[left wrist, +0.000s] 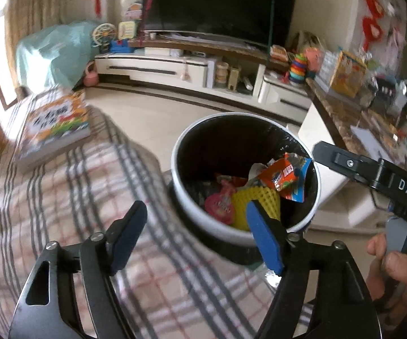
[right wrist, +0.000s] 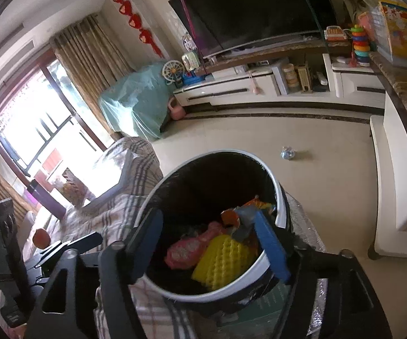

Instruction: Collect trash

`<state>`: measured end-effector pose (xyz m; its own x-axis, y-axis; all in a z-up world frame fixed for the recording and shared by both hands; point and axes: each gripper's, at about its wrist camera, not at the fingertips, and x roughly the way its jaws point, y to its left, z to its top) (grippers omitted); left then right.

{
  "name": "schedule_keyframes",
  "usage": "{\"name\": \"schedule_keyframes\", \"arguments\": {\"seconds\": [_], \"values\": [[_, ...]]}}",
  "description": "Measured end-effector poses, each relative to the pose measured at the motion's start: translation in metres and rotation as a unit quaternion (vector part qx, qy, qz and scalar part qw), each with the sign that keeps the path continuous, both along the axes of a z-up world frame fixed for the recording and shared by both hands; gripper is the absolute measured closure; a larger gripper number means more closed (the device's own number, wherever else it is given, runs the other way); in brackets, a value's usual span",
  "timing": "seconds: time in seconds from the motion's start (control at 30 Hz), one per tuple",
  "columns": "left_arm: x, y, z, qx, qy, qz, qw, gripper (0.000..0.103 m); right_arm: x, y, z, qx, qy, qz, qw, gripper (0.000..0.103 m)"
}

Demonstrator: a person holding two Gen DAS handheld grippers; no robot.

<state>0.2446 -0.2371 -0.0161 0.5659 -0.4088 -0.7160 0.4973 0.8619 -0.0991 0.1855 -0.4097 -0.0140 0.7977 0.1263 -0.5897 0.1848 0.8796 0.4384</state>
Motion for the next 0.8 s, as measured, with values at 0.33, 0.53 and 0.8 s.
{"name": "schedule_keyframes", "arguments": {"seconds": [0.33, 0.53, 0.8], "values": [[-0.05, 0.074, -0.009, -0.07, 0.004, 0.06, 0.9957, 0.021, -0.055, 0.043, 0.002, 0.013, -0.037, -0.007, 0.999, 0.015], [-0.081, 0.107, -0.006, -0.086, -0.019, 0.085, 0.9925, 0.02, -0.082, 0.066, 0.01, -0.01, -0.062, -0.014, 0.998, 0.011], [-0.118, 0.133, 0.01, -0.093, -0.084, 0.107, 0.9863, 0.008, -0.109, 0.092, 0.02, -0.055, -0.09, -0.026, 0.994, 0.002]]}}
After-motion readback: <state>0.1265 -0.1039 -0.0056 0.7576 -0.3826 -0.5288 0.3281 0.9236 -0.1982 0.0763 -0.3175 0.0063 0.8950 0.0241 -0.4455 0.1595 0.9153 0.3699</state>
